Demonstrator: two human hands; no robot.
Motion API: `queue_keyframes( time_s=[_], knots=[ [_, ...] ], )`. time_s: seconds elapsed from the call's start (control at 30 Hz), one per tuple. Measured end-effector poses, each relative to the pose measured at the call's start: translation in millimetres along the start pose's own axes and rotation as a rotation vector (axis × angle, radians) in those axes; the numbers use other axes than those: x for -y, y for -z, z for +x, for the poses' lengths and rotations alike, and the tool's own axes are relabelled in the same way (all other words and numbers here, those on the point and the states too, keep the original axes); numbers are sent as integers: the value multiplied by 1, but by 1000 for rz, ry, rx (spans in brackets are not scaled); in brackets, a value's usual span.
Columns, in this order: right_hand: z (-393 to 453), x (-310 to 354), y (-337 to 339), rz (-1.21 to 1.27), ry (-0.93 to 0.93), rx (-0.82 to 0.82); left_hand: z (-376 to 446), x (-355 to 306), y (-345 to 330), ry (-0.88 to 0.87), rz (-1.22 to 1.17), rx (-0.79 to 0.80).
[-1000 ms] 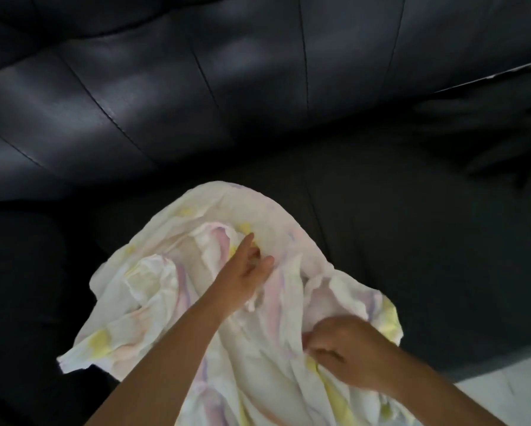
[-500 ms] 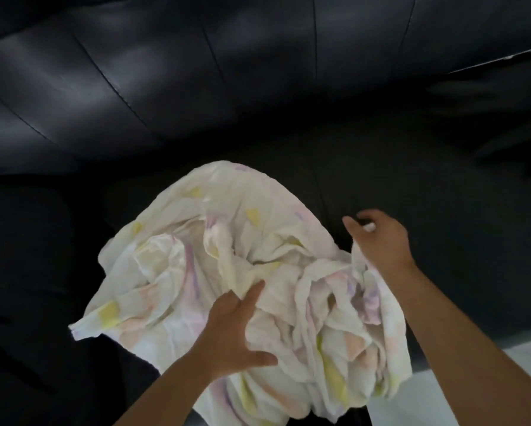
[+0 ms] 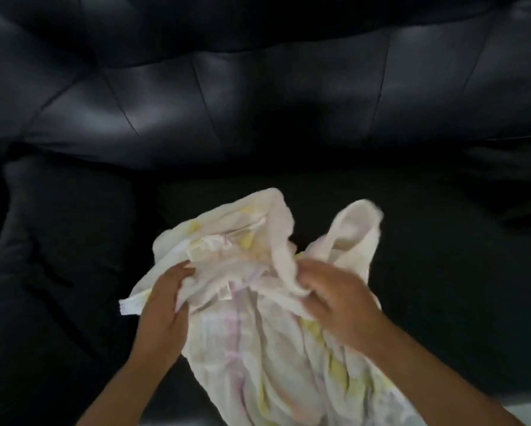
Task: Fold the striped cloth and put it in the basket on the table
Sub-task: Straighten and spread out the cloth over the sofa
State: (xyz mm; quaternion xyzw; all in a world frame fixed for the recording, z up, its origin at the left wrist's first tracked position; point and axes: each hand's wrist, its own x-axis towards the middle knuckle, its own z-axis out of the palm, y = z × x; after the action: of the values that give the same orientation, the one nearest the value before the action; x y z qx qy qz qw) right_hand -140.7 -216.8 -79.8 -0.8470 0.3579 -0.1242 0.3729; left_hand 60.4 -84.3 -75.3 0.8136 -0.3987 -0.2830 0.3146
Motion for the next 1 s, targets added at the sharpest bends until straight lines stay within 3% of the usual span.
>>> queue_keyframes(
  time_s=[0.03,0.07,0.13,0.17,0.2,0.27,0.33,0.4,0.47,0.53,0.57,0.6,0.73,0.9,1.0],
  knots=[
    [-14,9,-21,-110,135,238,-5,3,18,-2,46,-18],
    [-27,11,-39,-191,150,474,-12,10,30,12,102,-4],
    [-48,6,-60,-218,-68,731,-28,28,37,14,221,41],
    [-55,2,-65,-176,-210,731,-35,36,35,22,260,69],
    [-59,-2,-69,-113,-306,652,-39,43,31,47,283,101],
    [-52,0,-64,12,-432,336,-45,49,21,93,319,170],
    [-43,-5,-60,-1,-515,92,-49,54,11,102,289,223],
    [-28,2,-55,-63,-531,53,-51,57,4,125,99,234],
    [-15,7,-59,-184,-489,228,-54,57,-1,88,23,238],
    [-7,2,-69,-363,-427,463,-52,53,-5,-49,94,246],
    [-7,-3,-71,-421,-405,489,-49,49,-8,-125,132,264],
    [-6,-7,-68,-391,-400,425,-47,43,-13,-193,153,300],
    [-26,-15,-25,139,-627,-9,-33,21,-44,-353,178,465],
    [-54,-33,25,410,-934,-360,-29,-14,-74,-175,2,477],
    [-55,-46,52,449,-941,-432,-30,-23,-77,-82,-33,613]
  ],
)
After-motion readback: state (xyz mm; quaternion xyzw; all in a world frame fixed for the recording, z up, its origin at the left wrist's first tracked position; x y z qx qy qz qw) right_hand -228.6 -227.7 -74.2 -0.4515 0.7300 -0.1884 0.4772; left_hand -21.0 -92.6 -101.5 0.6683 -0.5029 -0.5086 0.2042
